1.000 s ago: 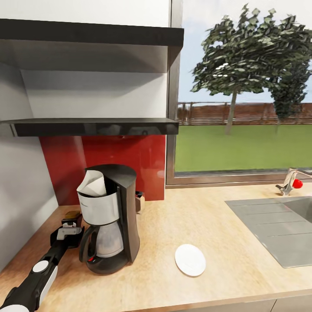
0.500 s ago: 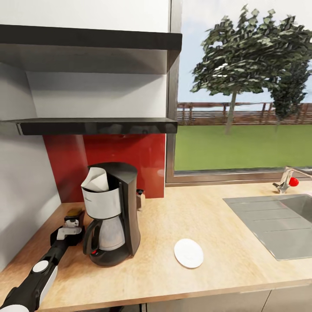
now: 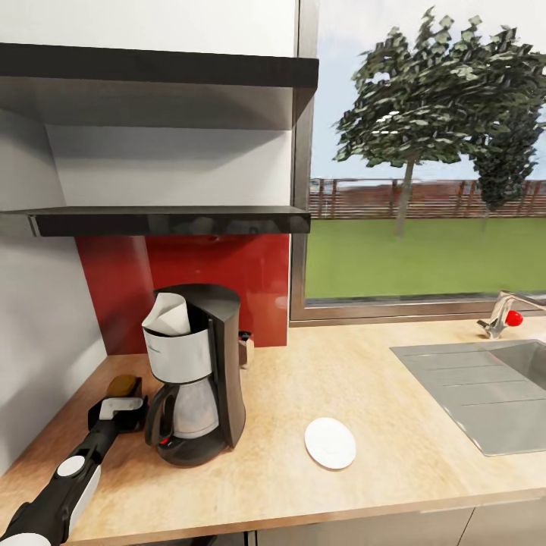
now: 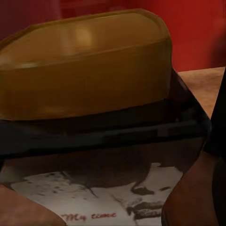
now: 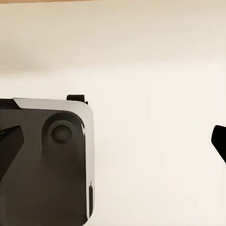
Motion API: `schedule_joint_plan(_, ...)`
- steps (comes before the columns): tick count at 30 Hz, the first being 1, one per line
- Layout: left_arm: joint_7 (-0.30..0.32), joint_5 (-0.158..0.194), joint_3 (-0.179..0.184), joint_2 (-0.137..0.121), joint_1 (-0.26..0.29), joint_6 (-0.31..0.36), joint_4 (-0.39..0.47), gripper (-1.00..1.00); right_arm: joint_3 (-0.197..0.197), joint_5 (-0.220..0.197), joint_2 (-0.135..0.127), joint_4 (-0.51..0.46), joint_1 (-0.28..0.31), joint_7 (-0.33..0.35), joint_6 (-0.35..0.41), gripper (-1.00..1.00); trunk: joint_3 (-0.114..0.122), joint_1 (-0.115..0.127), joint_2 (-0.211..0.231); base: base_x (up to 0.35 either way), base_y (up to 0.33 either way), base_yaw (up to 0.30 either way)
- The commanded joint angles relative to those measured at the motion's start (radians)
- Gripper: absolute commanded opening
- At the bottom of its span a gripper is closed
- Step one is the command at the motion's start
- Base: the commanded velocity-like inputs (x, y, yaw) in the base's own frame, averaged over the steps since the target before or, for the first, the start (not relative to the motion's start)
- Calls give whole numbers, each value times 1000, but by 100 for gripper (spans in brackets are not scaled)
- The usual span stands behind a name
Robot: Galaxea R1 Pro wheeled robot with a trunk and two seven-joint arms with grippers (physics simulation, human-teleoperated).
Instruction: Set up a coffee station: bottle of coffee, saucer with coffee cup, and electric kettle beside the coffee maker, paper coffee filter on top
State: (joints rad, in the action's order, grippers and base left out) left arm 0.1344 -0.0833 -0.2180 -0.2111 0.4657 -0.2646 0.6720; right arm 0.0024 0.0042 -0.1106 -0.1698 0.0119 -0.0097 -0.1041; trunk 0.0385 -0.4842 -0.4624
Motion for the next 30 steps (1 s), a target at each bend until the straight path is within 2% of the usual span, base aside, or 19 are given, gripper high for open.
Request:
schedule_joint_plan(1,7,-9,-6,1,1,-4,-1,100,0,0,0,1,0,-1,-3,100,0,0,-1,0,0,0)
schedule_joint_plan(19,7,-9,-6,1,1,-4,1,100,0,0,0,0,0,-1,-3,100,0,0,-1,-8,0,0)
schedule_joint_plan(30,7,-9,-6,1,1,-4,7,100,1,0,2,0,0,-1,-3,100,0,0,-1,-298,1,0)
